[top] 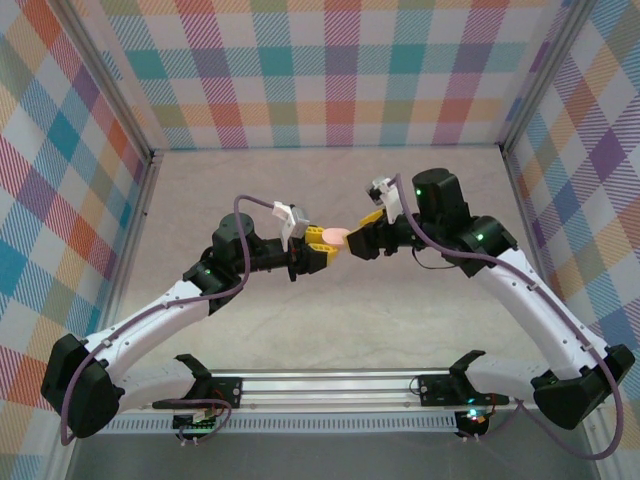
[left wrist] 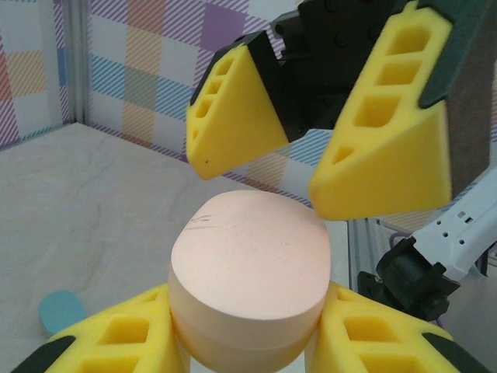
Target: Insert the wireless bluetooth earbuds into the charging case
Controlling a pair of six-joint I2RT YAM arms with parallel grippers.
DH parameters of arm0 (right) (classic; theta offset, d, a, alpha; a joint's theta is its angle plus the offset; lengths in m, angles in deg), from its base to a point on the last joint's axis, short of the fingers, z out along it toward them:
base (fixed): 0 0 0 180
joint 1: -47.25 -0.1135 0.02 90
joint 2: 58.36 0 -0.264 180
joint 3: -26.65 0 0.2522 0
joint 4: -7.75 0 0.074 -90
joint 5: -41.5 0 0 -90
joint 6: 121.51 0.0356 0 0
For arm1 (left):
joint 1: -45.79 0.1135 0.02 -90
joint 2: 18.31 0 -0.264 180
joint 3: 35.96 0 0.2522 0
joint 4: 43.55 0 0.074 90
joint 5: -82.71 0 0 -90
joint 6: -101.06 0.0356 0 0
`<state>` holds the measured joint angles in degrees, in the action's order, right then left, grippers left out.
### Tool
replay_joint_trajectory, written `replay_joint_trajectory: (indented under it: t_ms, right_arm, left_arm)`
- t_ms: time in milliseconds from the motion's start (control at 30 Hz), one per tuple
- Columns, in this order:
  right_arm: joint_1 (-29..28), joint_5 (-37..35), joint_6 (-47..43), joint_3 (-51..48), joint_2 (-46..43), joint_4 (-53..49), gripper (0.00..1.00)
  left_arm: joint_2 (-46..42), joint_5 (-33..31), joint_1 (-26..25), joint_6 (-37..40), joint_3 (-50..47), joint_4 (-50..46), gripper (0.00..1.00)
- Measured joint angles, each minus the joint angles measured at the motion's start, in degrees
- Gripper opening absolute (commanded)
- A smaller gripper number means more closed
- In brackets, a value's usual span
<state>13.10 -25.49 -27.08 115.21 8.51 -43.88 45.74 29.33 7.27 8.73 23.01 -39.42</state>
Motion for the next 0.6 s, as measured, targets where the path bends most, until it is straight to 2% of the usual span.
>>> replay_joint_trajectory:
  t_ms: [333, 600]
  right_arm:
    - [0.0, 7.7, -2.8, -3.4, -2.0, 1.3, 0.73]
    - [0.0, 6.6, -5.6, -3.4, -1.1, 1.0, 0.72]
  left_arm:
    - [0.0, 0.0, 0.0, 0.0, 0.0, -0.4, 0.30]
    - [0.0, 0.9, 0.0, -0.3, 0.0, -0.4, 0.30]
